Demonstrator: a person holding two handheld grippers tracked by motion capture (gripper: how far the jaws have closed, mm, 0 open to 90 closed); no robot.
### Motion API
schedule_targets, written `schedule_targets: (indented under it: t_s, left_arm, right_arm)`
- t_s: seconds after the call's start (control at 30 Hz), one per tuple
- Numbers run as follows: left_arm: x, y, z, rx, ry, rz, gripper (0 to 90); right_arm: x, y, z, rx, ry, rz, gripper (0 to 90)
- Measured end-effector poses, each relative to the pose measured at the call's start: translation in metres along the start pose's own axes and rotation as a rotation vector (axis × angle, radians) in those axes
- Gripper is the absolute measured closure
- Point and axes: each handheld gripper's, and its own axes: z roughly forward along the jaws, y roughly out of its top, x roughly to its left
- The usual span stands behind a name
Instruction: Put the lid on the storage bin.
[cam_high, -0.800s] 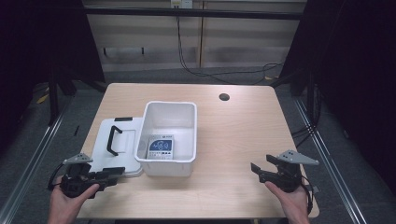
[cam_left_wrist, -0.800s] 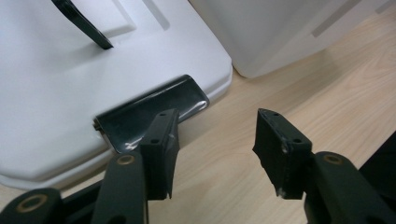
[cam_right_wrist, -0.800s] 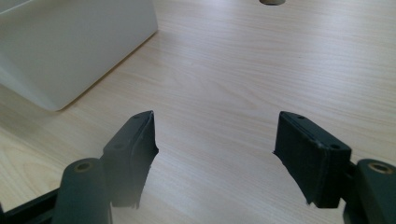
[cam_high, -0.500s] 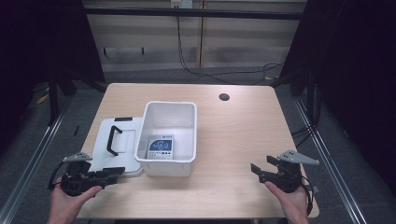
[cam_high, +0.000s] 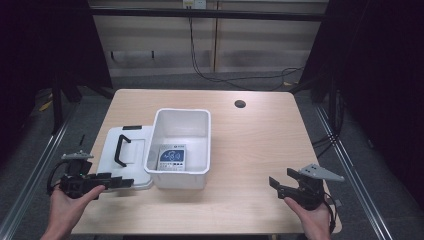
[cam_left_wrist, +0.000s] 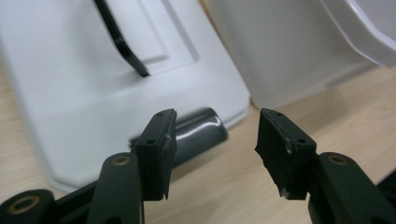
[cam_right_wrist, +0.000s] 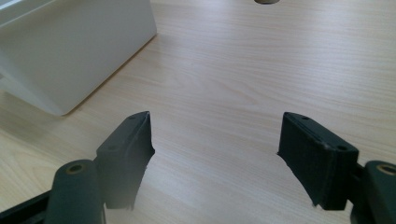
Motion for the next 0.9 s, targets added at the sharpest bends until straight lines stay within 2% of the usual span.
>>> schedule_targets:
  t_s: [0.07, 0.13, 0.2, 0.3, 0.33, 0.4, 0.43, 0.5, 0.53, 0.57, 0.77, 0.83, 0.87, 0.9]
  left_arm:
    - [0.002, 0.008, -0.001, -0.004, 0.005, -0.018, 47.5]
    - [0.002, 0.012, -0.002, 0.004, 0.008, -0.016, 48.5]
    - [0.001, 0.023, -0.003, 0.011, 0.037, -0.016, 50.0]
    - [0.001, 0.029, -0.004, 0.015, 0.044, -0.021, 50.2]
    - [0.004, 0.035, -0.004, 0.014, 0.042, -0.042, 49.1]
    - [0.006, 0.037, -0.004, 0.021, 0.034, -0.049, 47.9]
    - [0.01, 0.041, -0.004, 0.028, 0.036, -0.074, 48.5]
    - [0.012, 0.043, -0.004, 0.034, 0.036, -0.075, 50.3]
    - [0.015, 0.049, -0.002, 0.051, 0.045, -0.088, 49.9]
    - [0.016, 0.052, -0.001, 0.066, 0.048, -0.089, 50.0]
    - [0.017, 0.067, -0.004, 0.068, 0.081, -0.089, 49.8]
    - [0.017, 0.074, 0.001, 0.084, 0.107, -0.085, 51.4]
    - [0.017, 0.074, 0.001, 0.084, 0.107, -0.085, 51.6]
    - [0.017, 0.078, 0.005, 0.104, 0.111, -0.09, 52.3]
  right_arm:
    - [0.0, 0.0, 0.0, -0.001, 0.003, 0.0, 25.3]
    - [0.0, 0.0, 0.0, 0.001, 0.011, 0.0, 25.1]
    - [0.0, 0.0, 0.0, 0.001, 0.013, -0.007, 24.5]
    - [0.001, 0.0, 0.0, 0.006, 0.019, -0.01, 24.2]
    - [0.002, 0.0, 0.001, 0.009, 0.02, -0.01, 24.0]
    - [0.001, 0.0, 0.001, 0.013, 0.025, -0.009, 24.0]
    - [0.001, 0.0, 0.002, 0.018, 0.026, -0.012, 24.0]
    - [0.002, 0.001, 0.003, 0.022, 0.03, -0.011, 23.9]
    - [0.002, 0.001, 0.003, 0.022, 0.03, -0.01, 23.7]
    - [0.001, 0.001, 0.003, 0.021, 0.03, -0.008, 23.5]
    - [0.001, 0.001, 0.002, 0.014, 0.026, -0.006, 23.1]
    - [0.001, 0.001, 0.002, 0.015, 0.028, -0.006, 22.8]
    - [0.001, 0.001, 0.002, 0.015, 0.028, -0.006, 22.8]
    - [0.001, 0.001, 0.002, 0.014, 0.028, -0.01, 22.8]
